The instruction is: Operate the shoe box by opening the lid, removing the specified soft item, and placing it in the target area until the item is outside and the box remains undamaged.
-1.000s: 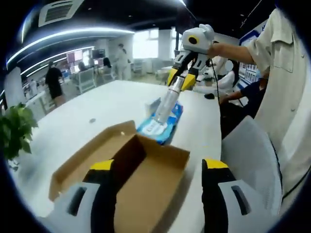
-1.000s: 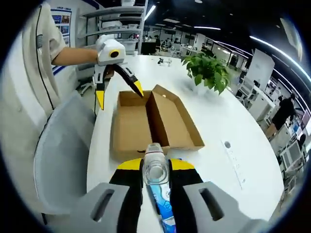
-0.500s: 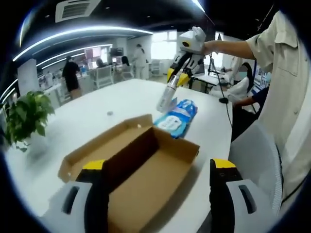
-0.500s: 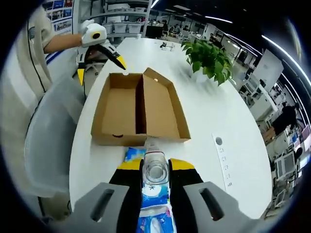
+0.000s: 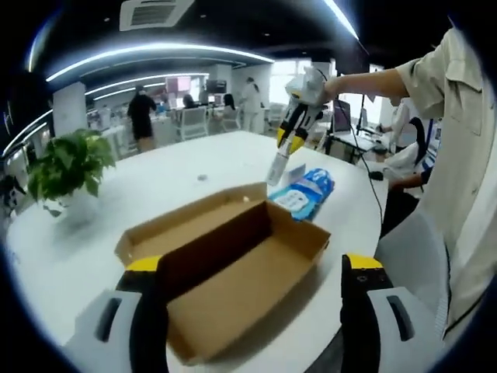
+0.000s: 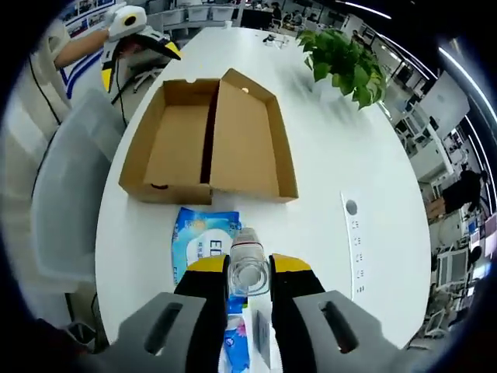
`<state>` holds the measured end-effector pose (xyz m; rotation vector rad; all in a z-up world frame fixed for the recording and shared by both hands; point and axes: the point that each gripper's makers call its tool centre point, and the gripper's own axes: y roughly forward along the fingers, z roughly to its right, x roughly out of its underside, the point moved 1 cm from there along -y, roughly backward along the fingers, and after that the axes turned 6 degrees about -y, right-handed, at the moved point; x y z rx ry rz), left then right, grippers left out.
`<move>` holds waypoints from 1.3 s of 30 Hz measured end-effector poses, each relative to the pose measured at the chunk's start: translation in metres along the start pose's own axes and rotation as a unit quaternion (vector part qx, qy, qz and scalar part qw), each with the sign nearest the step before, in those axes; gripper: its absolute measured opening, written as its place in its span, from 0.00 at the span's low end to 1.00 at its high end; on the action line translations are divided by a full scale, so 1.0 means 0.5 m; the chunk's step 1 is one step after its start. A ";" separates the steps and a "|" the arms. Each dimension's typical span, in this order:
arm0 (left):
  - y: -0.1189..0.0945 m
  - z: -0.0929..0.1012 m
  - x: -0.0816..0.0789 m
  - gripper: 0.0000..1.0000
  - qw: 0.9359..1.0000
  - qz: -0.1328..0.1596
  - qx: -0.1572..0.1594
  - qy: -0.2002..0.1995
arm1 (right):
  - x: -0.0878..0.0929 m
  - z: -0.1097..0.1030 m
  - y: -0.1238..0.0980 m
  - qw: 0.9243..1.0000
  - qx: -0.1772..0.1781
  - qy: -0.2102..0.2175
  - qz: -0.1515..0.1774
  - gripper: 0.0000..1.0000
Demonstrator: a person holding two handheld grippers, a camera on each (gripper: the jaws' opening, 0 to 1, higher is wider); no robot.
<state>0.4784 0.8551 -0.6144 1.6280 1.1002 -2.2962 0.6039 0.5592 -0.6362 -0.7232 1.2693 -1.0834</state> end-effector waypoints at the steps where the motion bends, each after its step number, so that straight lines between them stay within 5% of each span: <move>1: -0.002 -0.001 0.002 0.95 1.000 0.000 -0.002 -0.002 | 0.004 0.004 0.006 1.000 -0.003 0.000 -0.006 0.17; 21: -0.028 -0.015 0.037 0.95 0.999 -0.005 -0.036 -0.026 | 0.062 0.042 0.091 0.996 -0.025 0.010 -0.084 0.17; 39: -0.034 -0.011 0.087 0.93 0.998 -0.028 -0.045 -0.043 | 0.079 0.046 0.126 0.993 -0.036 0.013 -0.109 0.18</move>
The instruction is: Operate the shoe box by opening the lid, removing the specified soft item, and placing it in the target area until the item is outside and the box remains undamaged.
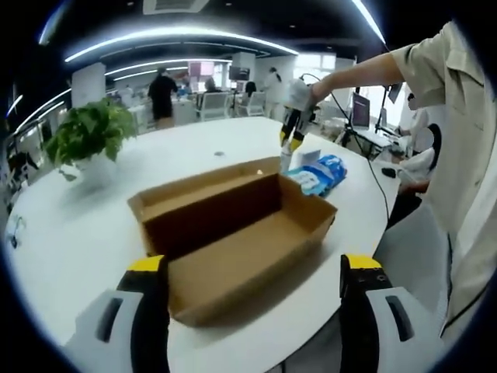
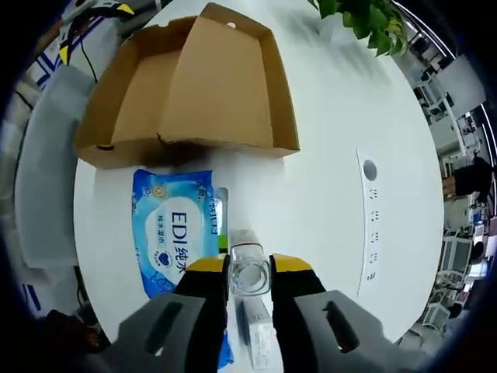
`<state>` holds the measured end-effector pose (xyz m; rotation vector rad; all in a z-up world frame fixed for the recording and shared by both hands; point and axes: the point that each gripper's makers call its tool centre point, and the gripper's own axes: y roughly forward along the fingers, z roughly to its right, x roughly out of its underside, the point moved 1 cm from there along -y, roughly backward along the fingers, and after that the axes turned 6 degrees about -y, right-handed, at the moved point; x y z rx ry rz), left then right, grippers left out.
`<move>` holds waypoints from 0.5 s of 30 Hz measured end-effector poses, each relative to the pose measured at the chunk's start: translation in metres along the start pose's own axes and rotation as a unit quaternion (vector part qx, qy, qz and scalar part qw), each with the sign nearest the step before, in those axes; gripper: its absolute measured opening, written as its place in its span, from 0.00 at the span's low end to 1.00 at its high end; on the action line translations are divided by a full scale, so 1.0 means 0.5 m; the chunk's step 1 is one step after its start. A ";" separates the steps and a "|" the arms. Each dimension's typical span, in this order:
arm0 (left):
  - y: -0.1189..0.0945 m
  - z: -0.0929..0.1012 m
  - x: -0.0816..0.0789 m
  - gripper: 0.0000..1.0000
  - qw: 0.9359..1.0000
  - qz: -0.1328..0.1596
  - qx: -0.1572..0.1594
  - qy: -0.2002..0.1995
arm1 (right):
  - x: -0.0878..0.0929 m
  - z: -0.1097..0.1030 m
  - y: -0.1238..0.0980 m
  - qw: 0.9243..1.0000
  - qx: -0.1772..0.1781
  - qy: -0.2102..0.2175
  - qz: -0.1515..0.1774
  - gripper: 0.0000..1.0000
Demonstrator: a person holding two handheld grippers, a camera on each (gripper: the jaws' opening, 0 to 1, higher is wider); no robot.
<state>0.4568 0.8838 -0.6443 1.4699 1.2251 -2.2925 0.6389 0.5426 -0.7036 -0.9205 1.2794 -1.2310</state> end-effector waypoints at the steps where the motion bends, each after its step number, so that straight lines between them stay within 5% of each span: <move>1: -0.001 -0.003 0.000 0.93 1.000 0.000 -0.001 -0.001 | -0.002 0.002 0.000 1.000 0.001 -0.001 0.000 0.18; 15: -0.002 -0.015 0.011 0.92 1.000 -0.009 -0.011 -0.008 | -0.005 0.013 0.005 1.000 0.007 -0.006 0.002 0.20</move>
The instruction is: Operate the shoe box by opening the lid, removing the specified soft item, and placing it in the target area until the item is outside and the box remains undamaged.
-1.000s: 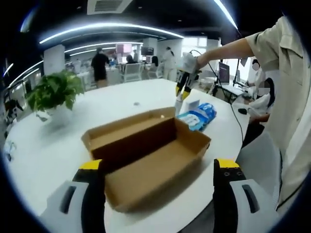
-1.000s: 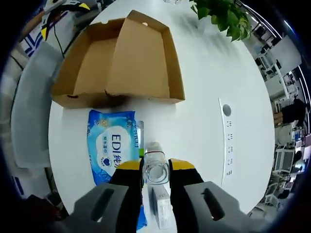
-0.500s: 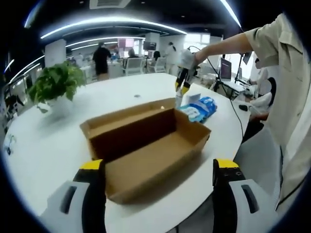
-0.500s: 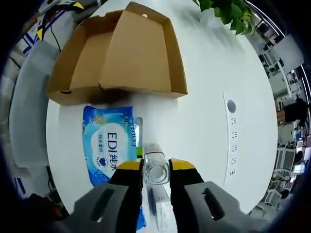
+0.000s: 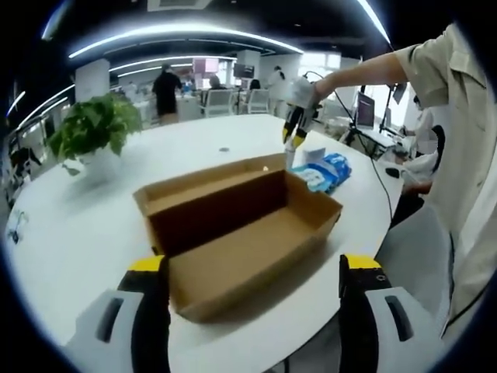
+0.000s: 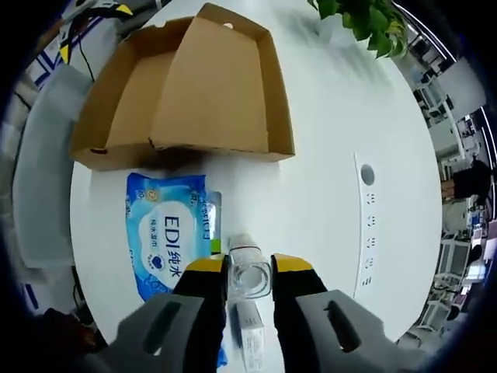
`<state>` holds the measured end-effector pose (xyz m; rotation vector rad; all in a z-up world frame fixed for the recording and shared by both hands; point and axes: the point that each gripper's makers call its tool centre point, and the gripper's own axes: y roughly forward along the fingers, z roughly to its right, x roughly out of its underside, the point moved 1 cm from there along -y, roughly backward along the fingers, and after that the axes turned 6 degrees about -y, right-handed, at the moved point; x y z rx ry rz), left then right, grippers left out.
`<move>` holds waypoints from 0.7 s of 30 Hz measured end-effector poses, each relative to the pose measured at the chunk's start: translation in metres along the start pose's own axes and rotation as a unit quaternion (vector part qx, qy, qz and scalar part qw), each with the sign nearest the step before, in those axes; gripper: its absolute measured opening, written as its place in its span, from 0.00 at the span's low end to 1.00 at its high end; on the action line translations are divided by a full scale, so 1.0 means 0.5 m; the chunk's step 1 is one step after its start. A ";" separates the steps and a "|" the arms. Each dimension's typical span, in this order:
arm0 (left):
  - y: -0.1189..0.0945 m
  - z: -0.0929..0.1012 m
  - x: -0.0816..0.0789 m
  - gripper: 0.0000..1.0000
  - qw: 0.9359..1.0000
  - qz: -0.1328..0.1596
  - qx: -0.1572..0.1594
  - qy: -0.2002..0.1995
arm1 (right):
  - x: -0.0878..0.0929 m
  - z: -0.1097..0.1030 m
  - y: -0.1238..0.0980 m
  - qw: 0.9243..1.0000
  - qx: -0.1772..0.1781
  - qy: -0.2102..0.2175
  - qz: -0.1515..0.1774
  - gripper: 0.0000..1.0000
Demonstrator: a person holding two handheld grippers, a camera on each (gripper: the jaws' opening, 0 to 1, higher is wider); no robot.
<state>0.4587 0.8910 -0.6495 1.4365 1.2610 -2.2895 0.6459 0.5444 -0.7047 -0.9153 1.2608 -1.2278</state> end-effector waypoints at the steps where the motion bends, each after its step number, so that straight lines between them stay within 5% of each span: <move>1: 0.000 -0.001 0.002 0.92 1.000 -0.002 -0.001 0.001 | -0.001 0.002 -0.001 1.000 0.003 0.001 0.002 0.20; 14: 0.003 -0.049 0.023 0.72 0.998 -0.019 -0.055 -0.003 | -0.016 0.018 -0.020 0.998 0.038 0.044 0.039 0.24; 21: 0.002 -0.074 0.031 0.59 0.996 -0.024 -0.082 -0.016 | -0.054 0.025 -0.043 0.990 0.054 0.098 0.082 0.25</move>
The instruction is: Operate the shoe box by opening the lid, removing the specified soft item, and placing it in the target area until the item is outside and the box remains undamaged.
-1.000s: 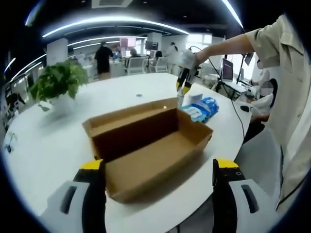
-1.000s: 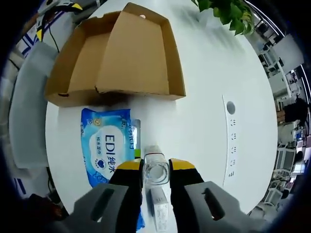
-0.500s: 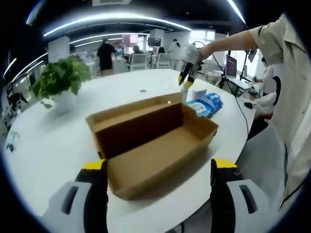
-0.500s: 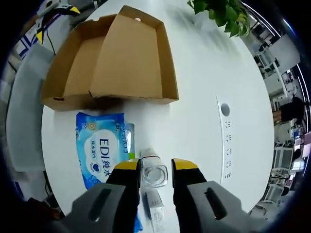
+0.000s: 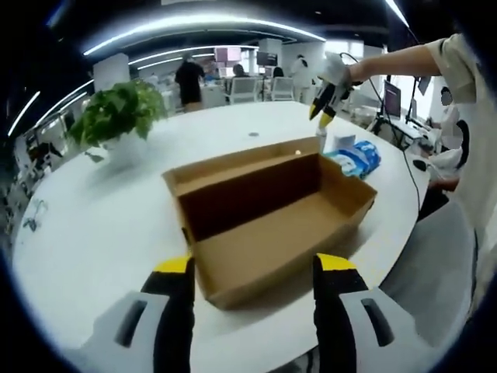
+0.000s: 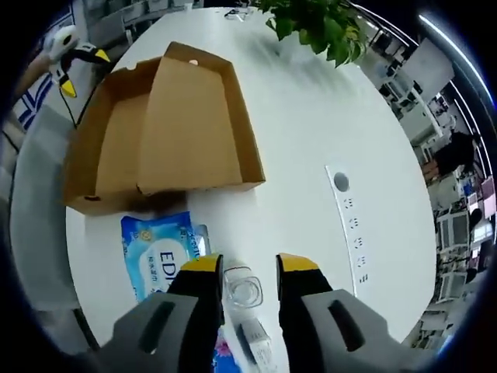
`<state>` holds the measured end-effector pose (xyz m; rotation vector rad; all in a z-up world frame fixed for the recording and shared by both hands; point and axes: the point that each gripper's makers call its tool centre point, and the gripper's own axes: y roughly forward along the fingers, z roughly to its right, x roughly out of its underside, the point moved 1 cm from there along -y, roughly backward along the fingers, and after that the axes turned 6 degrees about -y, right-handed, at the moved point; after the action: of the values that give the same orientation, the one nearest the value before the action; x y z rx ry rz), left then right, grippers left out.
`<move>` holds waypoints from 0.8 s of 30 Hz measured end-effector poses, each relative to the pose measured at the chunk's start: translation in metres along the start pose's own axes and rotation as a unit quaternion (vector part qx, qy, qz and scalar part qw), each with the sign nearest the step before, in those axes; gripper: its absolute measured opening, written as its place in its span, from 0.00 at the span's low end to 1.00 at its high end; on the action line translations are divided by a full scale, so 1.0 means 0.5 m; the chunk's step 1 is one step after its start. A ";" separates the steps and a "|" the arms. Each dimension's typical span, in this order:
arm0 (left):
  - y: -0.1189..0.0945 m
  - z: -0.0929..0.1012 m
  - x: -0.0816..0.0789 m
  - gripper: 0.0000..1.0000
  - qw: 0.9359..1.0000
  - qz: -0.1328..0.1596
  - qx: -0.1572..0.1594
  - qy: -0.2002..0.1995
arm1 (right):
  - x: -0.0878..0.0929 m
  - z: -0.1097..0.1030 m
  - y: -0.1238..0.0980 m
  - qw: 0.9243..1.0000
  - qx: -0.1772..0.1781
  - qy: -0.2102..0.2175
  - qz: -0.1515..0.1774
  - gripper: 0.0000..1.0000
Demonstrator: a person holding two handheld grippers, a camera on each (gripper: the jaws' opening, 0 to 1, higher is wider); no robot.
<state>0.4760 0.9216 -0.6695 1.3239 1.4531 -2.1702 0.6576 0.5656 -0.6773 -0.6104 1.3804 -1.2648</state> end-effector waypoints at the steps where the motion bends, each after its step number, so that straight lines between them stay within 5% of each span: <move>1: 0.002 -0.003 0.001 0.58 1.000 -0.001 -0.003 -0.002 | -0.007 -0.005 -0.002 1.000 0.000 0.006 0.003 0.25; 11: 0.007 -0.046 0.019 0.40 0.998 -0.014 -0.050 -0.033 | -0.046 -0.005 0.017 0.996 0.008 0.082 0.032 0.24; 24: 0.020 -0.093 0.045 0.21 0.991 -0.032 -0.097 -0.088 | -0.074 -0.007 0.054 0.977 0.007 0.201 0.066 0.23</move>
<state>0.4952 0.9612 -0.6980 1.0071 1.6069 -2.0626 0.6715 0.6080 -0.6885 -0.2525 1.7111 -1.3335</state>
